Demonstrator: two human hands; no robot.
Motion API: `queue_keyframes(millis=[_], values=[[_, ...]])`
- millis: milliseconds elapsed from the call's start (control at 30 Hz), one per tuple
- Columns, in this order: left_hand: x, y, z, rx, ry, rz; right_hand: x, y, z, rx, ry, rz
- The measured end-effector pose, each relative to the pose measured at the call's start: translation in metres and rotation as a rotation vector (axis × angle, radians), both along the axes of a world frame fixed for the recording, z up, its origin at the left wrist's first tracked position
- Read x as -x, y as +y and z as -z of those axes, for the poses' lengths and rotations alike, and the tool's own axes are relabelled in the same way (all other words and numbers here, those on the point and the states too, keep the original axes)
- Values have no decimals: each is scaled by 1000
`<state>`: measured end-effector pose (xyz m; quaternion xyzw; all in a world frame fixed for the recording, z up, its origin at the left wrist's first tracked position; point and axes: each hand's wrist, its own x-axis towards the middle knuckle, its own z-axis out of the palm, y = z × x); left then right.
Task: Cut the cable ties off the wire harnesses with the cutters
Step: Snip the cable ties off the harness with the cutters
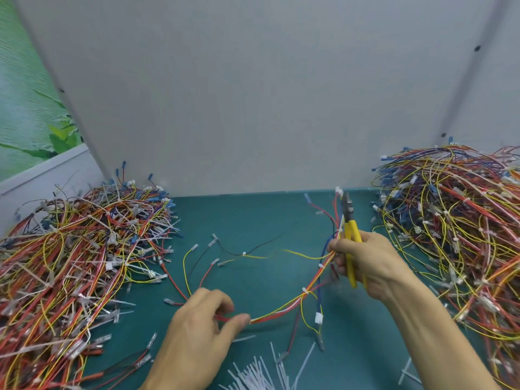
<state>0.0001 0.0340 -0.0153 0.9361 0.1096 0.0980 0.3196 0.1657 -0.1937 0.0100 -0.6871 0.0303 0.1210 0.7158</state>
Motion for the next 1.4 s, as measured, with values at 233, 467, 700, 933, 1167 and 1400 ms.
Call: queue_keyframes(millis=[233, 467, 700, 933, 1167, 1400], values=[[-18, -37, -17, 1652, 305, -217, -2, 8, -53, -344, 38, 77], [-60, -12, -29, 1903, -151, -271, 2, -11, -75, -382, -69, 97], [-88, 33, -54, 1682, -384, -174, 2, -26, -75, -241, -319, 241], [-100, 52, -78, 1372, -546, -61, -9, -15, -69, -227, -376, 254], [-113, 45, -62, 1249, -498, -105, -20, -6, -48, -181, -406, 278], [-121, 33, -37, 1169, -405, -125, -25, 4, -30, -142, -292, 85]])
